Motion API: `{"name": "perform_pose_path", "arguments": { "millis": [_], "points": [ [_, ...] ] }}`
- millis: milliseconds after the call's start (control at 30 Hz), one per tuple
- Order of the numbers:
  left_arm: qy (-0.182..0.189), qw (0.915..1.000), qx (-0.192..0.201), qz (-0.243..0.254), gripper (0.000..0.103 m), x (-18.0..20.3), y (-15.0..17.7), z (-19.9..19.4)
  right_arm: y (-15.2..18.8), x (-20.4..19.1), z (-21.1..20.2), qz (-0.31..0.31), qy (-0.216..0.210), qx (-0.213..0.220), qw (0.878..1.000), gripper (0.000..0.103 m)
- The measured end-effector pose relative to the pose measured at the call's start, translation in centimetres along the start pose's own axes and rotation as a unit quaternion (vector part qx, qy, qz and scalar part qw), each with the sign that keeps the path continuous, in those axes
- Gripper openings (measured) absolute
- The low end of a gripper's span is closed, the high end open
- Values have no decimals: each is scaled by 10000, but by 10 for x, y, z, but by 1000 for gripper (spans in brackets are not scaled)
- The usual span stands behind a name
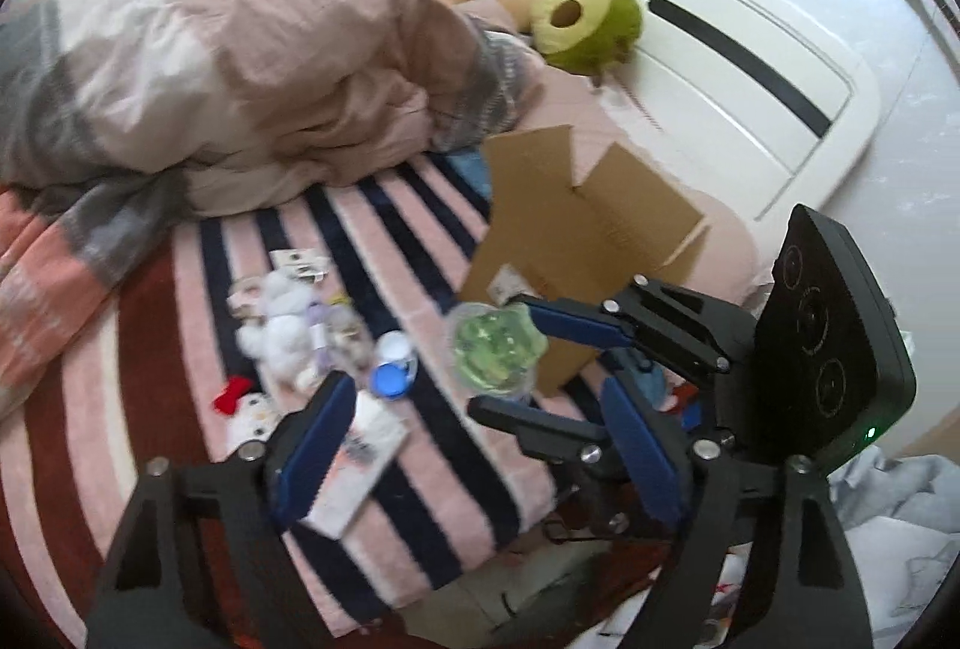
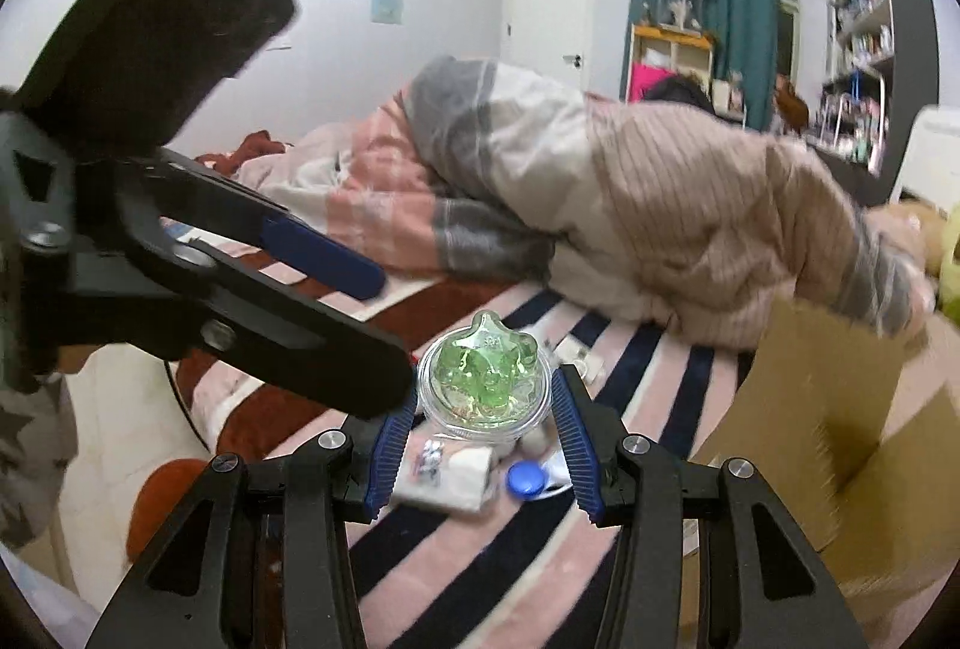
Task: Organize objects
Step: 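Carry the jar into the cardboard box and open the right gripper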
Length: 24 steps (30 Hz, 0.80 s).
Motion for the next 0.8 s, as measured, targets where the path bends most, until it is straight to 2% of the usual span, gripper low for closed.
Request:
{"name": "perform_pose_path", "arguments": {
  "millis": [267,433,800],
  "points": [
    [312,9990,-298,118,48,33,-27,29,-20,22,-17,-80,13,134,9999,42],
    [265,9987,-352,250,37,50,-44,49,-23,50,-26,17,213,99,9997,42],
    [230,9958,-669,586,36,105,-79,117,-15,129,-57,450,566,8,9974,42]
  ]
}}
Point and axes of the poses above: each gripper's, at about its wrist camera, not at the fingertips, and z roughly the way its jaws point, x to its right, y to its underside, the point moved 5 cm from there along z, roughly the way its jaws point, and after that the axes turned 13 degrees about x, right-handed, at the moved point
